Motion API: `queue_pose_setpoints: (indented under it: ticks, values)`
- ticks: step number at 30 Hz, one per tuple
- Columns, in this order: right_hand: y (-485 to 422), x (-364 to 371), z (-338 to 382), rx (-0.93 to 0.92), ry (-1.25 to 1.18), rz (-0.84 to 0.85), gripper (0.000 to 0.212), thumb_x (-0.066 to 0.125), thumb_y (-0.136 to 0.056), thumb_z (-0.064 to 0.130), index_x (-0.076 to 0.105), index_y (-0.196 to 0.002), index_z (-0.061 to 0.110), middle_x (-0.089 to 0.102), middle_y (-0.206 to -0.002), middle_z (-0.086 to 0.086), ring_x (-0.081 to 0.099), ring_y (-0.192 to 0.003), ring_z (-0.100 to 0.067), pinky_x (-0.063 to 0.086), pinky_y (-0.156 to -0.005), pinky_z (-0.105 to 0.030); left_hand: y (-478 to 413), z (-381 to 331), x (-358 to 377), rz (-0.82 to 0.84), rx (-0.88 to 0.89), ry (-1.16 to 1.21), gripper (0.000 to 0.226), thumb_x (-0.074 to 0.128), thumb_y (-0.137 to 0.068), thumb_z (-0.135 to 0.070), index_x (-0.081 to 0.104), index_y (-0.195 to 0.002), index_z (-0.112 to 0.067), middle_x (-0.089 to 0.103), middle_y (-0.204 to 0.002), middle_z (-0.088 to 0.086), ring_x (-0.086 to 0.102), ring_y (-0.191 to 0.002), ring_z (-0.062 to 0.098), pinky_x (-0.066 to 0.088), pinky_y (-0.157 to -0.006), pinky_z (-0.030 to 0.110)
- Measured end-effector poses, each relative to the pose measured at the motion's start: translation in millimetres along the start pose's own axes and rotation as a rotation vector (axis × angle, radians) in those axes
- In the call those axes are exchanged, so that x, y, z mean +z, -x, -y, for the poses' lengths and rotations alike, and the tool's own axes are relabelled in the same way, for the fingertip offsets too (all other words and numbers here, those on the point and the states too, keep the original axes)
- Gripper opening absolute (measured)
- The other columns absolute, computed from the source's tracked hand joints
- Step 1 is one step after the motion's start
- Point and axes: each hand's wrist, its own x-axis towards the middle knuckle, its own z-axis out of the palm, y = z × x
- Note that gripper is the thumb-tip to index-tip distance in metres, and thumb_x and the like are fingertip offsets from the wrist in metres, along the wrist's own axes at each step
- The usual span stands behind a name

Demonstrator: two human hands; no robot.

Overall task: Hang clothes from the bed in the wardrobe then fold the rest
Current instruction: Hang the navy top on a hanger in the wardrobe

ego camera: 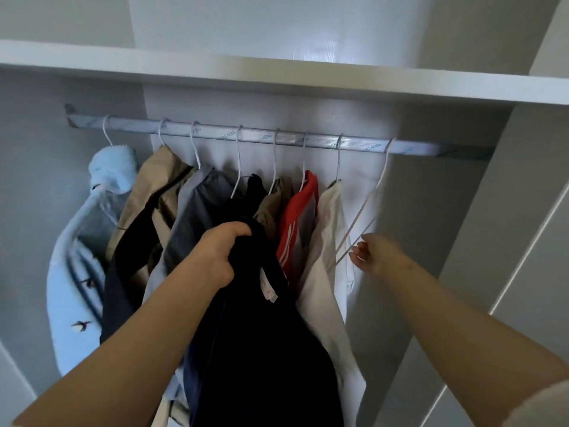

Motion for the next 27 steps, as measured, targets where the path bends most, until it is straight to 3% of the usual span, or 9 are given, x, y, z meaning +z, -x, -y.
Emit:
queue_pose_setpoints:
  ticks: [2, 6, 9, 14, 24, 27]
  values:
    - [3.2, 4.3, 3.4, -0.078, 0.090, -0.034, 0.006, 0.048, -0.095, 0.014, 0.048, -0.093, 0.009, 0.049, -0.086, -0.009, 0.052, -0.074, -0.019, 0.048, -0.063, -0.032, 4.4, 0.4, -0.9, -0.005, -0.010, -0.004, 0.015, 0.049, -0.084, -0.004, 0.058, -0.073, -0.001, 0.056, -0.069, 0.013, 0.055, -0.060, 0.025, 0.047, -0.050, 0.031]
    - [10.8, 12.4, 3.2, -0.127, 0.185, -0.047, 0.017, 0.048, -0.095, 0.024, 0.046, -0.106, 0.011, 0.047, -0.103, -0.011, 0.049, -0.090, -0.025, 0.042, -0.076, -0.034, 16.8, -6.1, -10.0, -0.026, -0.023, -0.014, 0.014, 0.050, -0.085, -0.004, 0.058, -0.074, 0.000, 0.057, -0.071, 0.015, 0.055, -0.063, 0.027, 0.045, -0.053, 0.034]
    - [12.9, 20.8, 0.6, -0.131, 0.190, 0.004, 0.024, 0.053, -0.092, 0.019, 0.047, -0.113, 0.009, 0.048, -0.100, -0.012, 0.051, -0.089, -0.027, 0.045, -0.077, -0.034, 20.8, -8.6, -18.1, -0.059, -0.021, 0.005, 0.012, 0.051, -0.085, -0.006, 0.058, -0.077, -0.002, 0.057, -0.073, 0.014, 0.056, -0.063, 0.027, 0.045, -0.053, 0.034]
    - [12.1, 30.3, -7.1, -0.071, 0.151, 0.096, 0.021, 0.054, -0.090, 0.010, 0.048, -0.109, 0.006, 0.046, -0.080, -0.009, 0.053, -0.066, -0.024, 0.046, -0.058, -0.032, 19.9, -8.4, -25.7, -0.089, -0.017, 0.033, 0.008, 0.053, -0.085, -0.008, 0.059, -0.085, -0.003, 0.058, -0.077, 0.014, 0.057, -0.066, 0.027, 0.045, -0.053, 0.036]
    - [-5.3, 28.2, -4.8, -0.061, 0.100, 0.118, 0.019, 0.052, -0.090, 0.006, 0.049, -0.109, 0.005, 0.053, -0.080, -0.010, 0.055, -0.068, -0.023, 0.048, -0.058, -0.033, 7.1, -4.4, -17.1, -0.117, -0.020, 0.065, 0.013, 0.053, -0.086, -0.008, 0.058, -0.075, -0.003, 0.058, -0.071, 0.013, 0.056, -0.061, 0.025, 0.045, -0.051, 0.034]
    - [-9.8, 24.7, -0.5, -0.057, 0.051, 0.124, 0.017, 0.051, -0.090, 0.006, 0.049, -0.107, 0.003, 0.053, -0.078, -0.012, 0.054, -0.065, -0.022, 0.051, -0.062, -0.034, 2.2, -2.1, -13.1, -0.112, -0.024, 0.079, 0.011, 0.053, -0.085, -0.007, 0.059, -0.078, -0.003, 0.062, -0.065, 0.012, 0.058, -0.059, 0.024, 0.049, -0.041, 0.028]
